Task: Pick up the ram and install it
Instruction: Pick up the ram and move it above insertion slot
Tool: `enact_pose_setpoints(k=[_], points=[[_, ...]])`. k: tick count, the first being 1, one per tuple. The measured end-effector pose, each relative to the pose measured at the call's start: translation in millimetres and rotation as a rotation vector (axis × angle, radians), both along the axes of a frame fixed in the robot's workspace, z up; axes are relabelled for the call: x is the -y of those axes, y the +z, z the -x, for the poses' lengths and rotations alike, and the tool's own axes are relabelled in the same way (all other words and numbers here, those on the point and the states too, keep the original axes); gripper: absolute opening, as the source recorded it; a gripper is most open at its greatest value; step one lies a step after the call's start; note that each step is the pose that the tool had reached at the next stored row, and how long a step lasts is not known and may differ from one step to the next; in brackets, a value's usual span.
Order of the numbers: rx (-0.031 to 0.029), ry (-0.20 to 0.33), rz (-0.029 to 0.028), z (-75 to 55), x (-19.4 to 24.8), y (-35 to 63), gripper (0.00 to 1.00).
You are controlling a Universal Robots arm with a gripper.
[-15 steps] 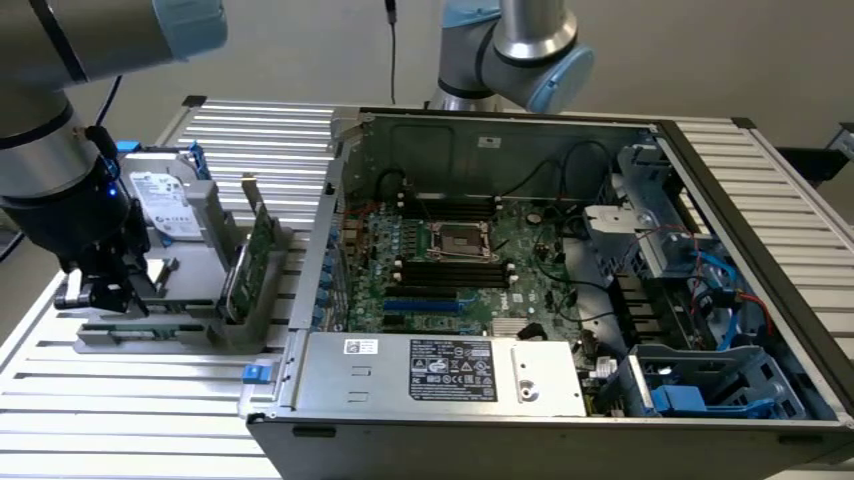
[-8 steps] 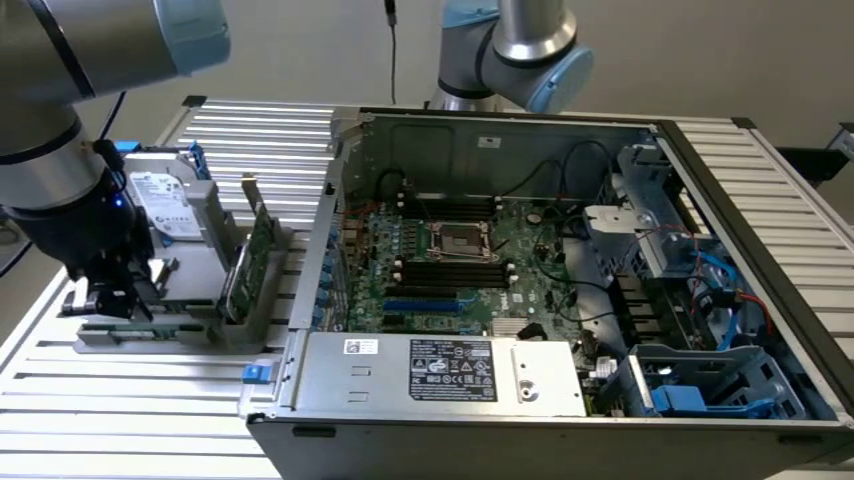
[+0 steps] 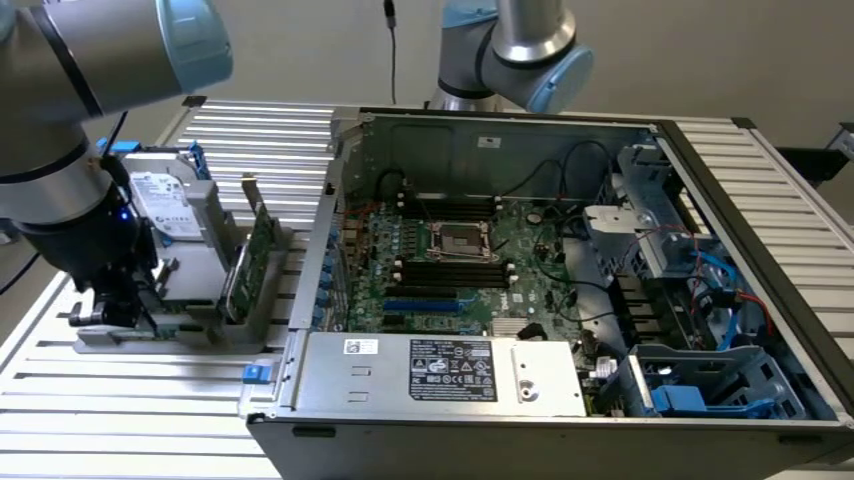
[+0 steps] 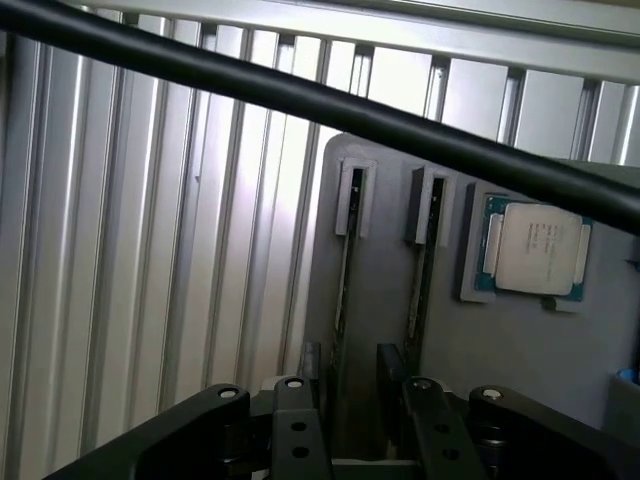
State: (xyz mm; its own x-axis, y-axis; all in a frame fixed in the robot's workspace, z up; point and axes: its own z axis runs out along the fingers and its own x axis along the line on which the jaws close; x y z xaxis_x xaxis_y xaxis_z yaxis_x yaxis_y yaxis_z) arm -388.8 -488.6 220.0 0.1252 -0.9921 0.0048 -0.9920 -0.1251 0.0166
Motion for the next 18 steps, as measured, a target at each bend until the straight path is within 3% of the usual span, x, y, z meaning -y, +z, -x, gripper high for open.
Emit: enact_pose_setpoints(k=[12,18], points=[[0.0,-0.002,0.0,4.7,4.0,-21.6,0.36],[-0.0004,-0.003,0.0002,7.9,3.9,-24.3,0.36]])
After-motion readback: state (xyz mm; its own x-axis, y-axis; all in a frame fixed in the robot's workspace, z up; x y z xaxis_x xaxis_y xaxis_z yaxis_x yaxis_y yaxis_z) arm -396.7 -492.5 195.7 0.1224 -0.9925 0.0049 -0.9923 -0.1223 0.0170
